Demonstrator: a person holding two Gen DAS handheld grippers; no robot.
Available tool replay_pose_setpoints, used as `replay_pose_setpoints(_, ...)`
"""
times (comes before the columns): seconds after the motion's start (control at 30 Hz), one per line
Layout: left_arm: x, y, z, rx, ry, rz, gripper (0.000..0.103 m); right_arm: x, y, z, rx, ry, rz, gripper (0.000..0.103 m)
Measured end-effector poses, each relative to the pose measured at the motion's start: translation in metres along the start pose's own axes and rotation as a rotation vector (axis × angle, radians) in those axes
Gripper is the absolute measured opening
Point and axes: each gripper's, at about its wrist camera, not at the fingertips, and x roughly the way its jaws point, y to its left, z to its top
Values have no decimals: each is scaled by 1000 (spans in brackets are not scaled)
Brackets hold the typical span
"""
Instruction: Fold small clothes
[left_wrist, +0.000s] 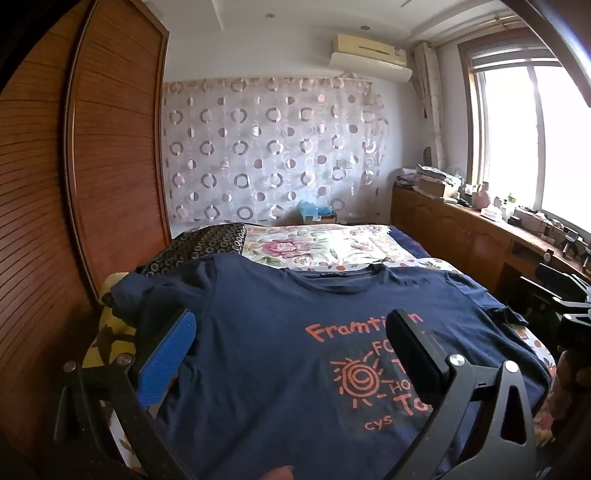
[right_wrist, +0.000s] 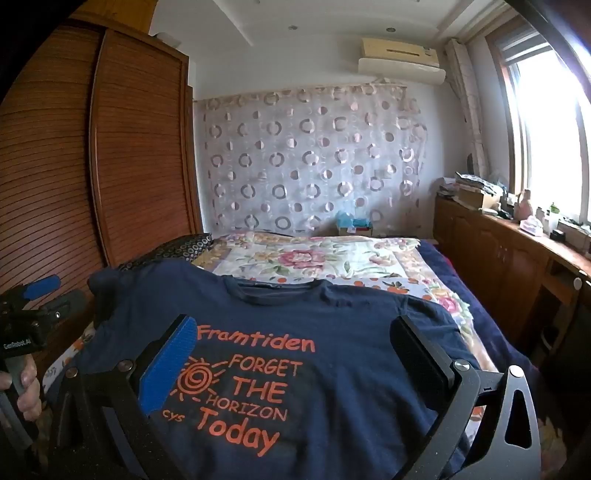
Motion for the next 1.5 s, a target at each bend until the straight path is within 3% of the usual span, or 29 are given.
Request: replay_pose_setpoints(1.5, 1, 0, 0, 1, -4, 5, 103, -3, 1, 3, -9, -4, 0, 103)
